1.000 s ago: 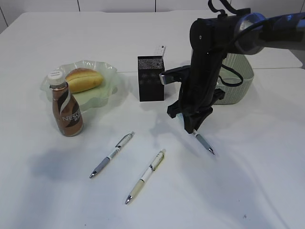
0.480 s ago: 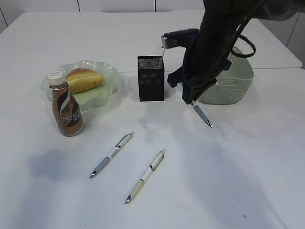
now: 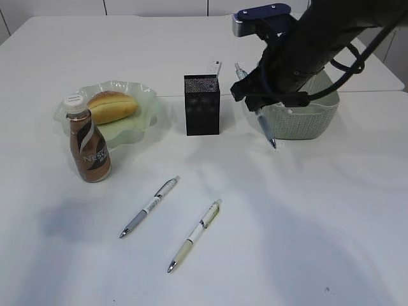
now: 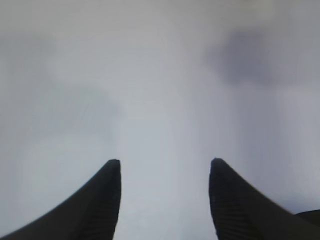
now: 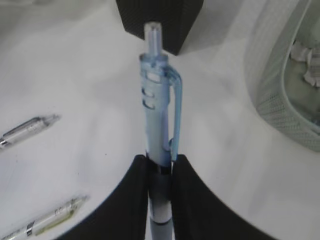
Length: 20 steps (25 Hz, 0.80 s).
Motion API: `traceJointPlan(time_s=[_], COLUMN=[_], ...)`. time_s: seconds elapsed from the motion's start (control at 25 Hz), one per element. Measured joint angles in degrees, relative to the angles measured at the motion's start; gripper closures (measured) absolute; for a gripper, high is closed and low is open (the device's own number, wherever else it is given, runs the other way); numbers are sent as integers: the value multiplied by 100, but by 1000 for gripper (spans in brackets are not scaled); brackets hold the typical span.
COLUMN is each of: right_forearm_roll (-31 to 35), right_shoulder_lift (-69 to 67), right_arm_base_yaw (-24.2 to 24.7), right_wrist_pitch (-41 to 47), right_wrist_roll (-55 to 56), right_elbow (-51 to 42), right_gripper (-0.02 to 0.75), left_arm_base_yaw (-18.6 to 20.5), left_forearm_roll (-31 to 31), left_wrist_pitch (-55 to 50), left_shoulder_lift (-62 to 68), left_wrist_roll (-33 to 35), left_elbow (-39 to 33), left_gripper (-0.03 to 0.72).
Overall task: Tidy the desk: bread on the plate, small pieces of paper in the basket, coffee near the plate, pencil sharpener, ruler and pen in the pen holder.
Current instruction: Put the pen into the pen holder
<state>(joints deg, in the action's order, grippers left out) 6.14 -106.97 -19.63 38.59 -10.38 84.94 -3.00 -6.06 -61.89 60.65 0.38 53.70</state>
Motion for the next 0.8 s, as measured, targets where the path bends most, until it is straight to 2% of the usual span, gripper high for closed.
traceJointPlan(time_s=[0.36,0.4,0.52,0.64,0.8], right_forearm_roll=[-10,-10,-4,-4,-4], right_shoulder_lift=[69,69,69,13,-271], right_arm_base_yaw=[0,0,0,0,0], right_wrist_pitch=[-2348,-2814,-3317,-4434,-5001], right_wrist_roll=[-22,-22,-22,26,221], right_elbow=[-511,-570,-612,-634,-536], right_gripper=[624,624,624,624,624], left_arm_base_yaw=[0,0,0,0,0], left_forearm_roll=[0,0,0,0,0], left_wrist_pitch=[0,0,0,0,0], left_shoulder_lift=[0,0,0,0,0], left_wrist_roll=[0,0,0,0,0], left_elbow=[0,0,0,0,0], left_gripper=[294,294,294,294,294])
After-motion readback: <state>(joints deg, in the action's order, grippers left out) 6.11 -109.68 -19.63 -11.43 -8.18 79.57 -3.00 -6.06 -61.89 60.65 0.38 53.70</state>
